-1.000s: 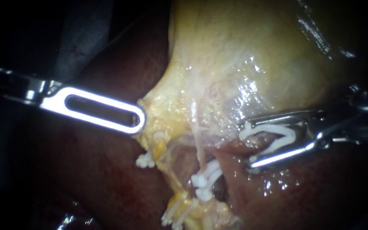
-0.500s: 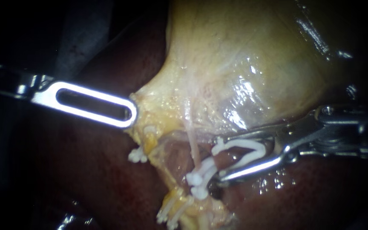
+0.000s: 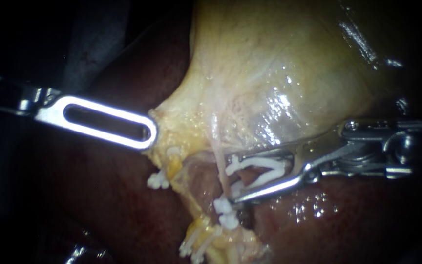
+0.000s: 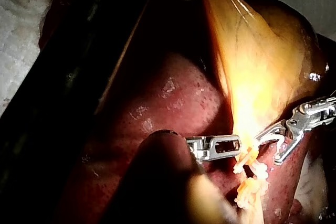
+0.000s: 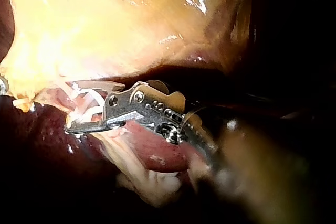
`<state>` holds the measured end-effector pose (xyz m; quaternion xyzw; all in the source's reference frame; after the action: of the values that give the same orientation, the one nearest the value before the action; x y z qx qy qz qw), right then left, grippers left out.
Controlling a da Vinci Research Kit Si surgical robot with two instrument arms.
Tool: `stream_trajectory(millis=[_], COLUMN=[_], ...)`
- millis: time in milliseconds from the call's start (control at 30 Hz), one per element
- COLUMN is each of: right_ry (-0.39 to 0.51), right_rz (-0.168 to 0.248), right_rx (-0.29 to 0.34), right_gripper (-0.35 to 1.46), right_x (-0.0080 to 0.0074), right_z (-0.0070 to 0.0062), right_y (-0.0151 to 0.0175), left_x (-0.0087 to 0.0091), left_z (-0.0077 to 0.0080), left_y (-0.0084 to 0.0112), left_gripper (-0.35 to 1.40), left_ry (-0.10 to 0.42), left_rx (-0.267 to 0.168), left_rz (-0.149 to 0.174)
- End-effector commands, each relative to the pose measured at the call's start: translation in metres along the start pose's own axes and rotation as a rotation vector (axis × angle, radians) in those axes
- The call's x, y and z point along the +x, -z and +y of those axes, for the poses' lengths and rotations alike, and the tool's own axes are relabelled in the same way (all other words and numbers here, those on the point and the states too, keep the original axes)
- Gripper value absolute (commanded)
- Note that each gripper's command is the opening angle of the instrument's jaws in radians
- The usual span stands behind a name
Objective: Clipping third clip right tube
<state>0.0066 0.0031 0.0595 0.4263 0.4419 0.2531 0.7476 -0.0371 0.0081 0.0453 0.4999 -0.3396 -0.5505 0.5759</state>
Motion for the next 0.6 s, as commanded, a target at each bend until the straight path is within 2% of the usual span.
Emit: stream_trajectory(millis=[33, 367, 600], right_ry=[0.0, -0.002, -0.002], right_rz=[-0.002, -0.042, -0.042], right_rx=[-0.002, -0.03, -0.029], right_gripper=[0.54, 0.54, 0.54], right_x=[0.0, -0.0002, 0.0], right_z=[0.0001, 0.0017, 0.0027], right_y=[0.0, 0.0002, 0.0001], left_x=[0.0, 0.0001, 0.0002], left_z=[0.0, -0.0003, -0.0004], left_y=[0.0, 0.0001, 0.0001], left_gripper=[-0.35, -0.35, -0.35], left_ry=[0.0, 0.001, 0.002], left_rx=[-0.001, 0.0, 0.002], left_rz=[0.0, 0.0, -0.002])
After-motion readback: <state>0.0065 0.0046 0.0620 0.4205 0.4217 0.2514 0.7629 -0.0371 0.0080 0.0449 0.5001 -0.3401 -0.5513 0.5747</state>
